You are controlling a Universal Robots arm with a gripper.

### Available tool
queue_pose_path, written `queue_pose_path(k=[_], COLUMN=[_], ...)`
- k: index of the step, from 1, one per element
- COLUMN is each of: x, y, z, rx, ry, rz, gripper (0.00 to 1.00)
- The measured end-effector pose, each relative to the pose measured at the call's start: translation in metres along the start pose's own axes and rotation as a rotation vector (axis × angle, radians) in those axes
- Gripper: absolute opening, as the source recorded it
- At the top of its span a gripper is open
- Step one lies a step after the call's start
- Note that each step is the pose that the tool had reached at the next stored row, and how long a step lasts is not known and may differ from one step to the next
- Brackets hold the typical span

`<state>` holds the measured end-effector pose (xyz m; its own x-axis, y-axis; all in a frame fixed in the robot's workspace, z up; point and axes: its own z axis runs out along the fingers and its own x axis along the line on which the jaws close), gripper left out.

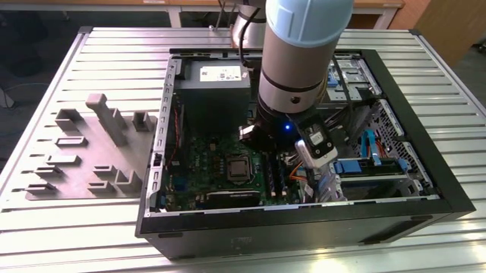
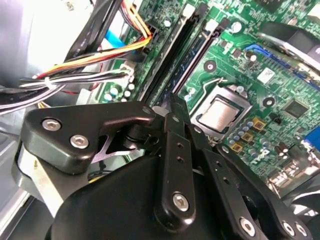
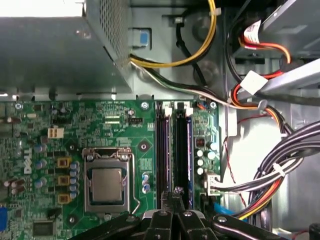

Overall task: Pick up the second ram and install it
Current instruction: 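Press down the second ram until it locks into place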

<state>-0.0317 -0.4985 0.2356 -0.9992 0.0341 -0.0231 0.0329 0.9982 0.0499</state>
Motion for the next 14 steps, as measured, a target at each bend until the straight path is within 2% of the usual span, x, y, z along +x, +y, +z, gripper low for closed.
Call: queue_pose_path(k=[4, 14], x=[-0.0001, -0.0001], y=[0.0004, 0.0005], z=[-0.0070, -0.0086], rx=[0.0000, -0.0002], ry=[0.0000, -0.0001], rz=[0.000, 0.000], gripper=[0.11, 0.11])
